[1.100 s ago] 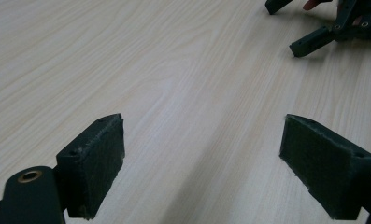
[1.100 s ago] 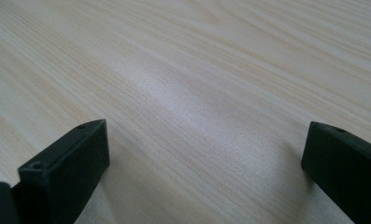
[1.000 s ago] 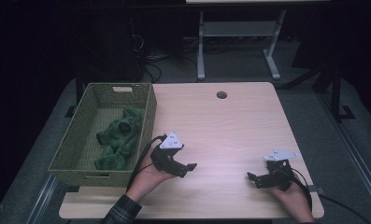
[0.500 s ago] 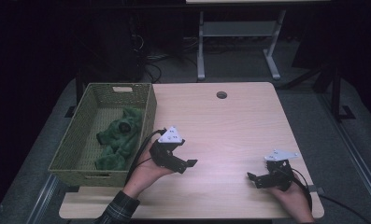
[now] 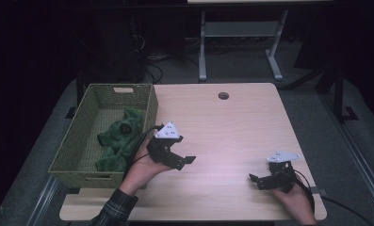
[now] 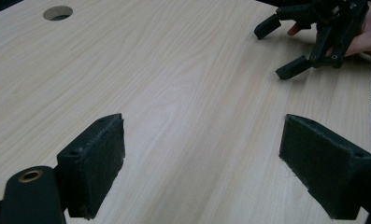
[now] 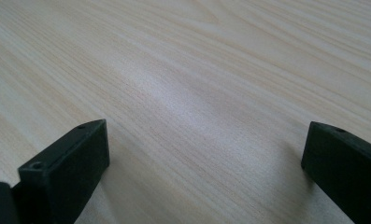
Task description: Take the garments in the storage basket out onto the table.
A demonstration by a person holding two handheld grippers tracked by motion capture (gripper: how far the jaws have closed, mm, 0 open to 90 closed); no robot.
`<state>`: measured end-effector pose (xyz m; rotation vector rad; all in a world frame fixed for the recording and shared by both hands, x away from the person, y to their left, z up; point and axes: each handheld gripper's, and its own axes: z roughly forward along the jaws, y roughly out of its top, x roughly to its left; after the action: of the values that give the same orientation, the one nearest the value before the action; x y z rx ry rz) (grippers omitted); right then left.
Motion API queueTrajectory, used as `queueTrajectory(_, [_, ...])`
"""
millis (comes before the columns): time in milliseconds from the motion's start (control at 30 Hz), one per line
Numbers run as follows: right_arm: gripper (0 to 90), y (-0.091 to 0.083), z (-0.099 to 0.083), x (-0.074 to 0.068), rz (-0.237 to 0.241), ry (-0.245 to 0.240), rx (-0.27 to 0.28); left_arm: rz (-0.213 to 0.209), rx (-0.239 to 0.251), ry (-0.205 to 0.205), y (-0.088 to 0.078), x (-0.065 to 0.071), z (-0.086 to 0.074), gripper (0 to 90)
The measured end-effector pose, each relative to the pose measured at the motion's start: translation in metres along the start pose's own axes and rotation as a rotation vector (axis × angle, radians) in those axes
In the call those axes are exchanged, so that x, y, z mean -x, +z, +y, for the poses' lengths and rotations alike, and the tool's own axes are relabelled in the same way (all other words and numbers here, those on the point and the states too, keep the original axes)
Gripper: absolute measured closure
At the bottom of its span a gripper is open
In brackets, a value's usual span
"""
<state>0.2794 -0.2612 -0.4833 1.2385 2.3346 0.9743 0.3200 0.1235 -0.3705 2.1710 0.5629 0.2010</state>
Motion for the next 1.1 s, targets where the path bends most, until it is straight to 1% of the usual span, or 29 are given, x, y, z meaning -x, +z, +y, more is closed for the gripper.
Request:
queueTrajectory(33, [0.6, 0.0, 0.0, 0.0, 0.0, 0.0, 0.001, 0.002, -0.001, -0.001, -0.001, -0.001, 0.001, 13.6])
queueTrajectory(67, [0.6, 0.0, 0.0, 0.0, 0.0, 0.001, 0.0, 0.003, -0.005, 0.007, -0.003, -0.002, 0.001, 13.7])
queueTrajectory(133, [0.6, 0.0, 0.0, 0.0, 0.0, 0.002, 0.0, 0.007, -0.006, 0.001, -0.005, -0.004, 0.002, 13.6])
queueTrajectory(367, [0.6, 0.0, 0.0, 0.0, 0.0, 0.002, 0.0, 0.027, -0.009, 0.004, -0.014, -0.011, 0.004, 13.7])
queueTrajectory(400, [0.6, 0.0, 0.0, 0.0, 0.0, 0.001, 0.001, 0.029, -0.008, -0.003, -0.015, -0.011, 0.004, 13.7])
queueTrajectory(467, [0.6, 0.0, 0.0, 0.0, 0.0, 0.002, 0.0, 0.034, -0.014, 0.004, -0.018, -0.014, 0.004, 13.7])
queueTrajectory(533, [0.6, 0.0, 0.0, 0.0, 0.0, 0.002, 0.0, 0.04, -0.01, -0.005, -0.02, -0.016, 0.004, 13.7])
queueTrajectory(567, [0.6, 0.0, 0.0, 0.0, 0.0, 0.001, 0.0, 0.042, -0.01, -0.001, -0.022, -0.018, 0.004, 13.7])
queueTrajectory(733, [0.6, 0.0, 0.0, 0.0, 0.0, -0.001, 0.001, 0.057, -0.01, -0.012, -0.028, -0.025, 0.002, 13.8])
queueTrajectory(800, [0.6, 0.0, 0.0, 0.0, 0.0, 0.001, 0.0, 0.069, -0.018, -0.002, -0.031, -0.028, 0.002, 13.9])
queueTrajectory(867, [0.6, 0.0, 0.0, 0.0, 0.0, 0.0, 0.001, 0.069, -0.003, -0.016, -0.033, -0.032, 0.001, 13.9])
queueTrajectory(933, [0.6, 0.0, 0.0, 0.0, 0.0, -0.001, 0.001, 0.074, 0.002, -0.02, -0.036, -0.035, 0.0, 14.2])
queueTrajectory(1033, [0.6, 0.0, 0.0, 0.0, -0.002, -0.002, 0.002, 0.075, -0.001, -0.022, -0.039, -0.039, -0.001, 14.2])
queueTrajectory(1067, [0.6, 0.0, 0.0, 0.0, -0.001, -0.003, 0.002, 0.074, -0.01, -0.014, -0.04, -0.04, -0.001, 14.2])
queueTrajectory(1100, [0.6, 0.0, 0.0, 0.0, -0.001, -0.005, 0.003, 0.077, -0.01, -0.02, -0.041, -0.041, -0.001, 14.2])
